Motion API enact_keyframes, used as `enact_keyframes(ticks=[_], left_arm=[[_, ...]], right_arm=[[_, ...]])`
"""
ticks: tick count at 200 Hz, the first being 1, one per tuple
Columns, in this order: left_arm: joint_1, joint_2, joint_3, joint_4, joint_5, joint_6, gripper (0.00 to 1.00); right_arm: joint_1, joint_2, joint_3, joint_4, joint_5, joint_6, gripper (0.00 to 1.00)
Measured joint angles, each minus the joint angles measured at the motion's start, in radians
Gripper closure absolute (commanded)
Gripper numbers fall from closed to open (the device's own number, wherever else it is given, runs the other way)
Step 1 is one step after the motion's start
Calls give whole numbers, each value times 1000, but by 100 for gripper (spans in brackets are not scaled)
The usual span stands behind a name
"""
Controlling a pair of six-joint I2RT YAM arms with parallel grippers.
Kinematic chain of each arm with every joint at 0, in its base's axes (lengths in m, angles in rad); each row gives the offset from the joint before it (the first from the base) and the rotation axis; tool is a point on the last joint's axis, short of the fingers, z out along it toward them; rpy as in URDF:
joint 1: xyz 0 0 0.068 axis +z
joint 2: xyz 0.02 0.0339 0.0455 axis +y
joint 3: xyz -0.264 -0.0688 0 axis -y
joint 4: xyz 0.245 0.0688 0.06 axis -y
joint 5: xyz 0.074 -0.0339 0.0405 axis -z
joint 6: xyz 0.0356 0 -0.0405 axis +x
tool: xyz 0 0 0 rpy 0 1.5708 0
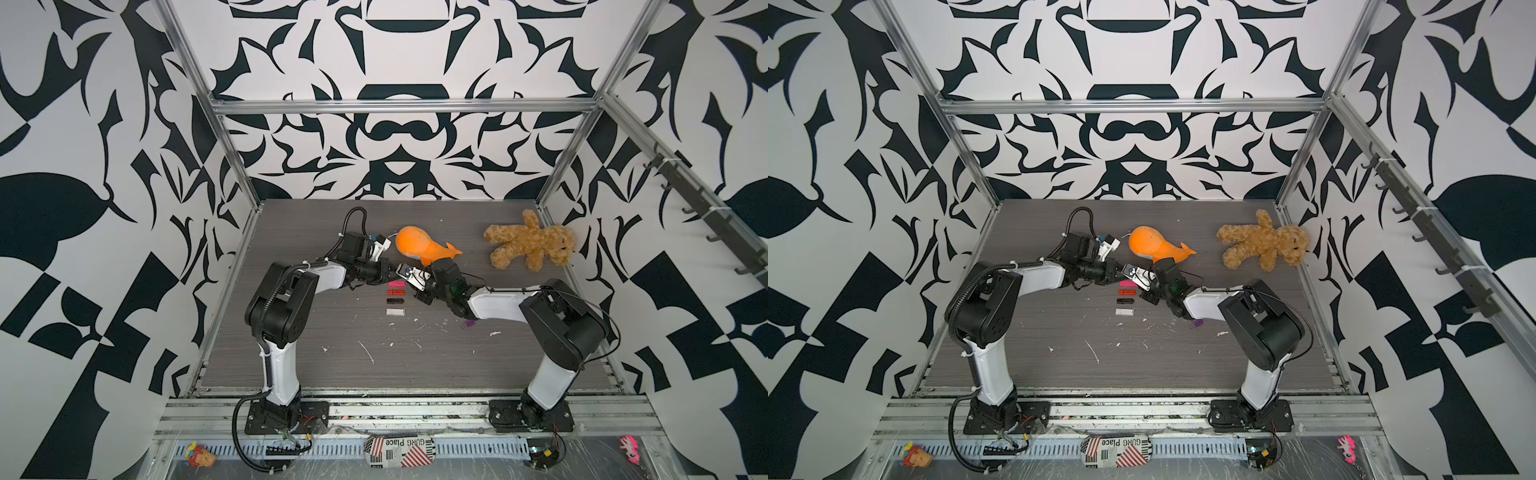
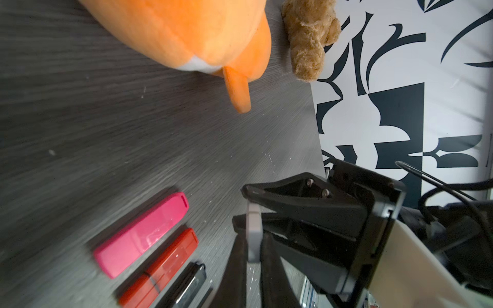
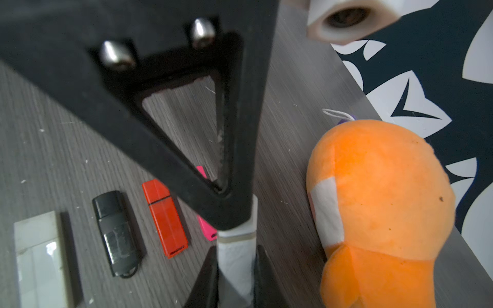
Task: Close the usb drive cover
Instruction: Close the cover of the USB drive.
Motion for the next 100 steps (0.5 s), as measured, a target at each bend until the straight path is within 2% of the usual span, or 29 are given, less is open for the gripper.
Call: enact_keyframes(ticks=[54,100], left_arm=[[0,0,0,-84,14,42,100],[8,0,0,-72,-12,37,100]], right_arm=[[-5,1,4,-40,-62,-117,100],[-6,36,56,-77,-72,-45,100]])
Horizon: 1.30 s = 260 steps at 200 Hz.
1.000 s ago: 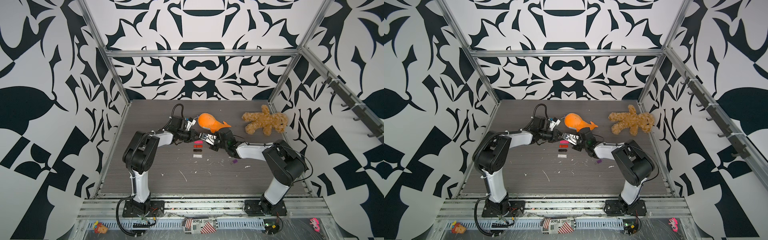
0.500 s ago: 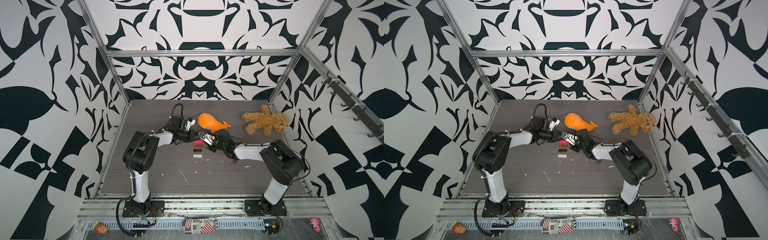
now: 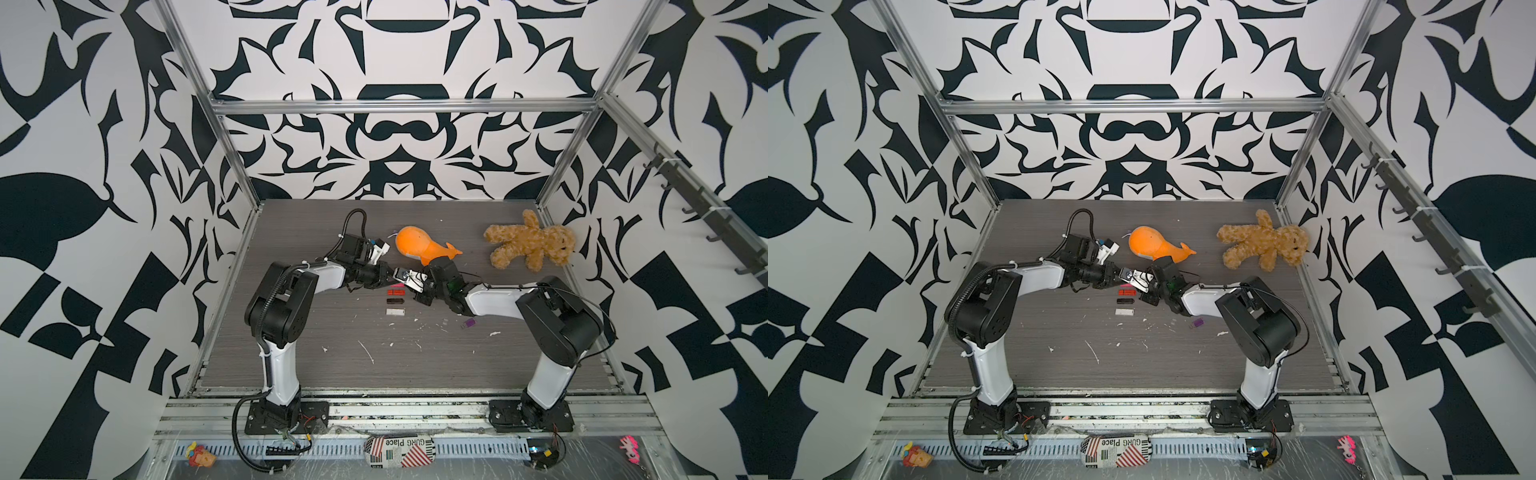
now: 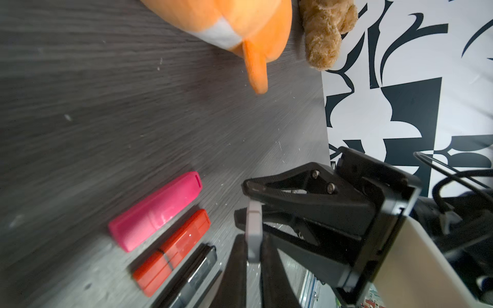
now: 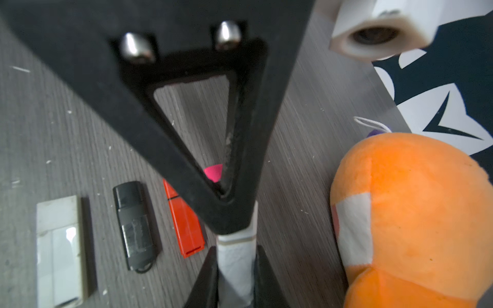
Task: Close the usb drive cover
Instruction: Close the cover of the USB drive.
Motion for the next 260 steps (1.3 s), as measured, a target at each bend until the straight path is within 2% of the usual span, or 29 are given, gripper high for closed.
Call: enact_keyframes(ticks=[27,69,92,112,137,180,215,260], left_arm=[[2,2,0,12,-11,-8,100],[29,1,0,17,24,-23,98],[53,-10,0,30,56,-26,87],[67,-32,-1,46,69,-35,71],[87,-69,-7,71,74,-47,62],[129,-146,-45,106,81,-53,55],[180,-174,-85,109,62,-55,46],[204,-182,-93,68,27,-32,45]], right_arm=[[0,16,35,-39,1,16,100],[-1,16,80,-104,-2,-65,100],[-18,16,105,-111,-39,-106,100],[-30,20,145,-118,-90,-146,100],[-33,40,235,-143,-126,-199,100],[-43,151,408,-212,-142,-264,100],[-47,216,463,-274,-142,-288,100],[-68,251,514,-376,-138,-295,100]])
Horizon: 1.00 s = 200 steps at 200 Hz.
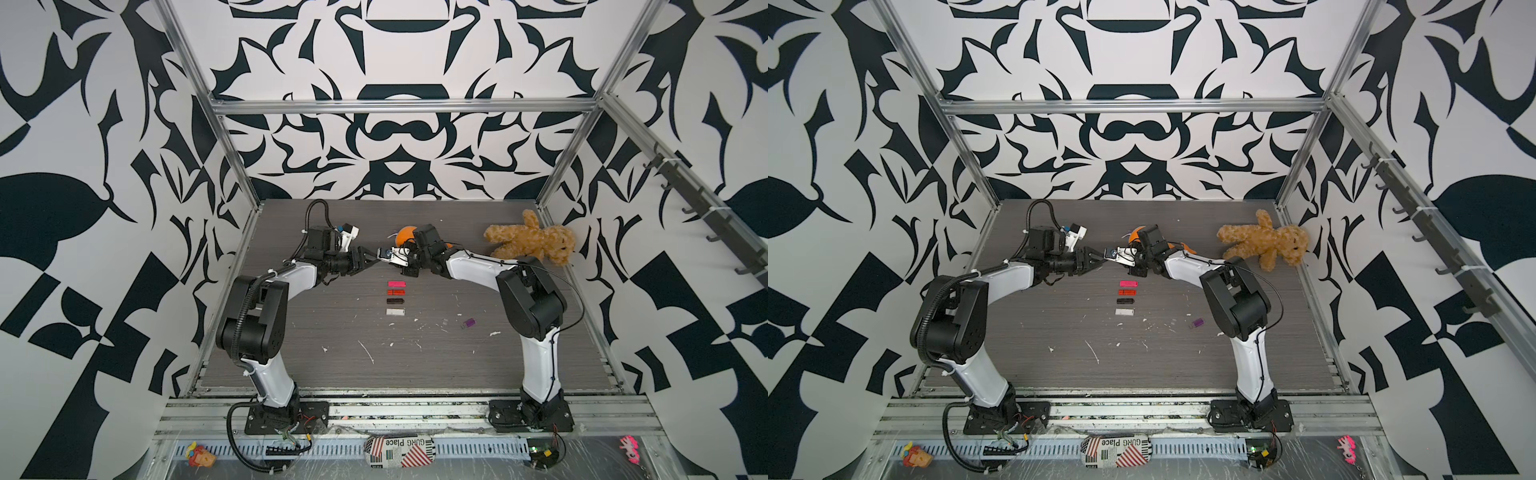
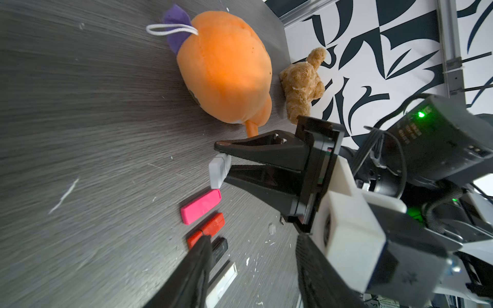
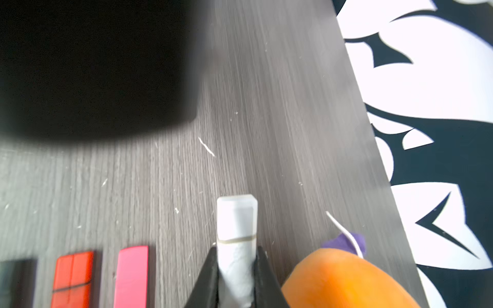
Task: Close the usb drive cover
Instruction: Place the USB drive at the center of the board.
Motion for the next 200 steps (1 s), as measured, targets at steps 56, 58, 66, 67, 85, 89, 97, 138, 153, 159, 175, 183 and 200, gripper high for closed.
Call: enact_keyframes(ticks=[56,58,66,67,85,89,97,138,153,159,175,183,200], left_arm=[[11,-19,0,-40,-14,32,46],[11,-19,0,-41,-15,33,46],[11,-20,0,-43,-16,35,46],[11,-20,0,-43,-16,35,46],[11,-20,0,-47,-19,37,46],[11,-20,0,-47,-20,38,46],[11,-20,0,-47,-23,40,47],[11,-21,0,-63,-33,43,47],[11,-21,0,-69,-34,43,47],[11,-21,0,-69,-34,43,48],[11,-21,0,-71,-34,43,47],[11,-21,0,-72,-35,43,48],[11,-25,0,-79,-37,43,48]], right_arm=[[-12,44,72,-200,52,-41,99],[-12,47,74,-206,54,-41,99],[-12,57,82,-231,59,-44,99],[-12,58,83,-233,60,-44,99],[-12,74,94,-272,67,-46,98],[-12,75,95,-277,69,-45,98],[-12,79,98,-292,71,-46,98],[-12,88,117,-327,79,-48,95],[-12,90,121,-333,79,-48,95],[-11,90,122,-336,79,-48,95],[-10,94,131,-347,79,-48,95],[-9,99,138,-350,80,-48,95],[-5,107,150,-351,79,-48,95]])
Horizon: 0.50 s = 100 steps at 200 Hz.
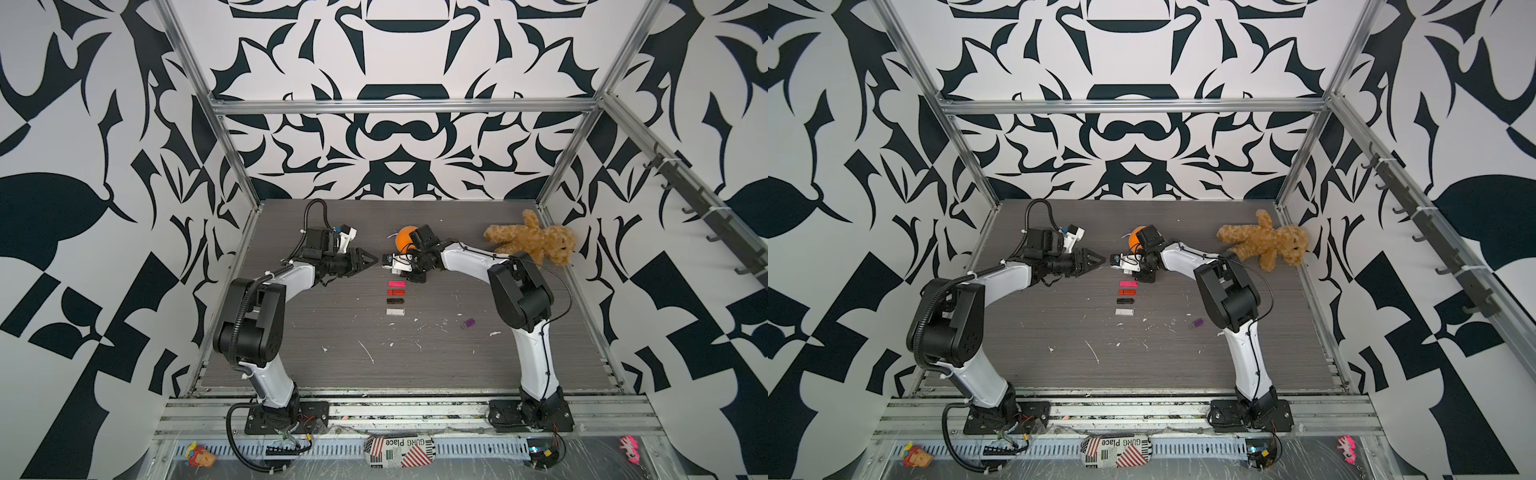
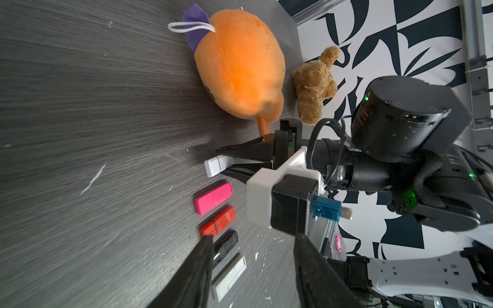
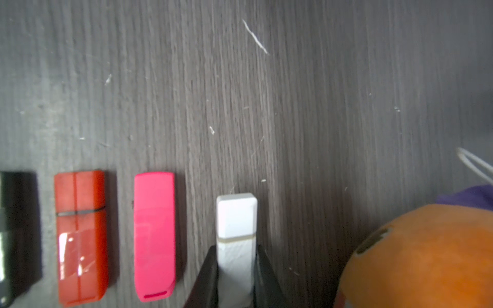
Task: Close the usb drive cover
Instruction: Place the USB drive at the center of the board.
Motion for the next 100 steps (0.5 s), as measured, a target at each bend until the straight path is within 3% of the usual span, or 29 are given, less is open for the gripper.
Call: enact_keyframes(ticks=[50,100], left_arm=[[0,-13,0,-13,-4,0,48],[0,-13,0,-14,-8,8,47]], right_arm=[[13,11,21,-13,4,5,91],[15,12,27,-25,10,31,74]])
